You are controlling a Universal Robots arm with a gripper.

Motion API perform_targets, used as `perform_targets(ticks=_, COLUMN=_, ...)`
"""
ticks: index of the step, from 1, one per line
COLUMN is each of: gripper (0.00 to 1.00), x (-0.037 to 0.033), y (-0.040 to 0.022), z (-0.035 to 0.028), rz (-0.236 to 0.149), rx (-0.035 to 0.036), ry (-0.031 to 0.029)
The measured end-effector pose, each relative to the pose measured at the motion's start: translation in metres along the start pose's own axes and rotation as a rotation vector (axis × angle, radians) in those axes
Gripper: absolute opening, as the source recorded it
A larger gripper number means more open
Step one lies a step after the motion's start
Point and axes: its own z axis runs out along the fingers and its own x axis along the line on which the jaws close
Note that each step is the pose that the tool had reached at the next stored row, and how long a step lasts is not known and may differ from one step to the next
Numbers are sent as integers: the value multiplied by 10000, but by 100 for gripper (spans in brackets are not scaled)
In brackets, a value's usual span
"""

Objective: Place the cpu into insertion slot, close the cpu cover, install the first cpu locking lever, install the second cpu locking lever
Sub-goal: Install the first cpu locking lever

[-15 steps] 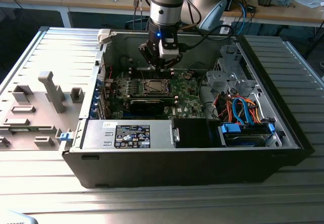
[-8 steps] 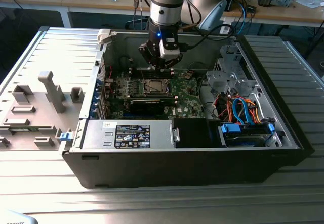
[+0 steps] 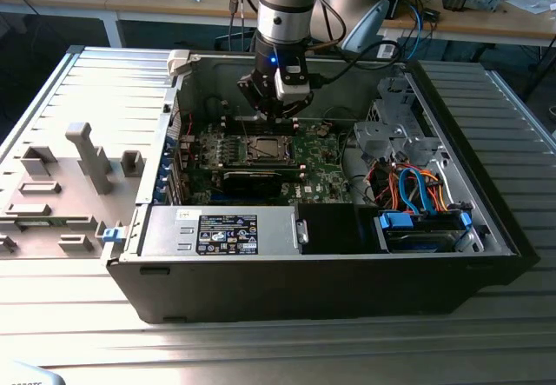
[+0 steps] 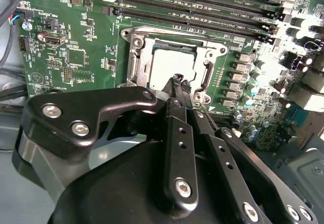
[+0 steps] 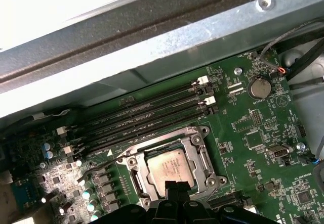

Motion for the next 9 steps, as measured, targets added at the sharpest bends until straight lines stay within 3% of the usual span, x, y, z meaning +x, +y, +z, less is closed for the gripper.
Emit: perform_targets(ticks=9, gripper=11, x=0, y=0, z=0, rz=-285, rx=5, ry=-16)
